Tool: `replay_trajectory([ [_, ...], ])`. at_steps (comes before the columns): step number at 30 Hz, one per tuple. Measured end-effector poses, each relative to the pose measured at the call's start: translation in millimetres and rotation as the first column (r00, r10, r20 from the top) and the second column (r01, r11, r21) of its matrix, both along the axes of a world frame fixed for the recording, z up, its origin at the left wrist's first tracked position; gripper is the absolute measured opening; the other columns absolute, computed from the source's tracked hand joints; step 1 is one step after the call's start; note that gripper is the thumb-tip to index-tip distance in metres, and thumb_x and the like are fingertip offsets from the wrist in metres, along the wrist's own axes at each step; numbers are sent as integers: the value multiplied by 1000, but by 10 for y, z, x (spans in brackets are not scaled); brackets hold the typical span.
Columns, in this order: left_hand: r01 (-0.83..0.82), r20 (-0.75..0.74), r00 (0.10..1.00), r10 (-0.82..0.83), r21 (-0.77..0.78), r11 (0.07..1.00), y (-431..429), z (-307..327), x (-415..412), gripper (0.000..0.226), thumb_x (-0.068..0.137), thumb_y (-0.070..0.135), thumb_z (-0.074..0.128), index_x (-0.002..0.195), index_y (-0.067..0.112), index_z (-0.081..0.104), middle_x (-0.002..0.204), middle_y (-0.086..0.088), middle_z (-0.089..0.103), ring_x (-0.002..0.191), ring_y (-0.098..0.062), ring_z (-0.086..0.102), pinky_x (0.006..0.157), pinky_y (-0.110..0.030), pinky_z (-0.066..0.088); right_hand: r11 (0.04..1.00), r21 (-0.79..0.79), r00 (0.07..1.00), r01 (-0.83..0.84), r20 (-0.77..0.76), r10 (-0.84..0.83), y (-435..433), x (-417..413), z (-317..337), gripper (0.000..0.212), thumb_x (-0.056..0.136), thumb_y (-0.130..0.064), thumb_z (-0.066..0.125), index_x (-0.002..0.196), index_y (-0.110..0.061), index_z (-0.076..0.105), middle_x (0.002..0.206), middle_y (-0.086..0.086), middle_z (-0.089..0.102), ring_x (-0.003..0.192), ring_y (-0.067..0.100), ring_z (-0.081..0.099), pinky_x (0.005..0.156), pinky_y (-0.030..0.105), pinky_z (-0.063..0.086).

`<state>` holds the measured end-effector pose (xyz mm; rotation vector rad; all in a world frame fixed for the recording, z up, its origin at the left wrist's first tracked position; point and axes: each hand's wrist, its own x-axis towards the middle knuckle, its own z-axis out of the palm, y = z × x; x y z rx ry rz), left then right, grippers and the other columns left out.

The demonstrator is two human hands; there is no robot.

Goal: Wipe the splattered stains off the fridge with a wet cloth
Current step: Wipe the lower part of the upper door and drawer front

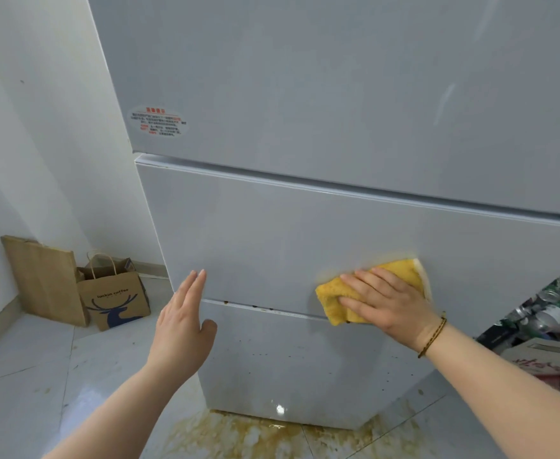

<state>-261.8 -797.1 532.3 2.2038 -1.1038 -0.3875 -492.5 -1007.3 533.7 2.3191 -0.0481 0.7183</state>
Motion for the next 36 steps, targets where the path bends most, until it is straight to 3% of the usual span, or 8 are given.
replay_trajectory([
  [4, 220, -107, 968, -229, -91, 971, 2, 180, -143, 66, 90, 1, 46, 136, 38, 16, 139, 8, 31, 111, -10, 43, 84, -2, 33, 777, 629, 961, -14, 223, -163, 495, 239, 137, 49, 66, -3, 48, 108, -25, 56, 117, -5, 53, 99, 17, 48, 87, 25, 37],
  [6, 336, -148, 923, -354, -137, 932, -32, 333, -176, 66, 90, 1, 47, 130, 42, 15, 127, 16, 33, 103, 0, 43, 77, 4, 31, 215, 956, 933, -198, 251, -259, 798, 355, 336, 57, 54, -4, 49, 103, -30, 63, 99, -22, 62, 88, 0, 56, 78, 10, 44],
  [9, 394, -279, 850, -447, -228, 890, -99, 613, -183, 57, 88, 13, 57, 128, 41, 27, 122, 26, 36, 107, 12, 40, 88, 1, 29, -569, 773, 957, -280, 173, -234, 970, 426, 538, 41, 55, -4, 49, 90, -21, 62, 59, -16, 65, 58, 0, 58, 53, 11, 46],
  [16, 344, -552, 657, -513, -387, 856, -161, 947, -94, 31, 68, 34, 70, 94, 19, 64, 86, 9, 66, 83, -3, 62, 72, -9, 47, -886, 434, 962, -163, 268, -46, 1197, 560, 639, 55, 56, -15, 62, 111, -11, 56, 94, 11, 70, 86, 21, 68, 71, 32, 55],
  [21, 49, -543, 793, -276, -395, 917, -157, 863, -98, 18, 78, 14, 69, 69, 9, 54, 65, -1, 54, 62, -11, 51, 57, -15, 43, -710, 635, 953, -304, 215, -215, 1359, 714, 697, 39, 67, -23, 67, 105, -20, 57, 96, 0, 68, 86, 12, 66, 69, 20, 53],
  [27, 4, -521, 811, -266, -451, 893, -89, 822, -25, 10, 82, 11, 65, 77, 19, 64, 69, 3, 64, 66, -6, 59, 63, -11, 46, 29, 950, 791, -312, 277, -545, 1383, 1038, 623, 28, 87, -12, 55, 102, -34, 48, 87, -10, 61, 83, 14, 56, 71, 23, 48],
  [30, -45, -503, 837, -215, -455, 889, -44, 803, 175, 17, 87, 11, 58, 89, 27, 64, 81, 12, 67, 75, 3, 62, 72, -10, 46, 689, 701, 792, -183, 520, -319, 1103, 1173, 672, 23, 78, -18, 47, 99, -26, 50, 79, 0, 65, 78, 11, 47, 71, 24, 34],
  [36, -234, -374, 925, 65, -428, 873, 45, 795, 649, 36, 93, 13, 47, 129, 17, 46, 123, 0, 47, 100, -9, 45, 84, -21, 36, 959, 283, 719, 28, 661, -216, 670, 1532, 737, 26, 78, -23, 51, 105, -22, 49, 106, 0, 44, 95, 21, 43, 78, 32, 31],
])
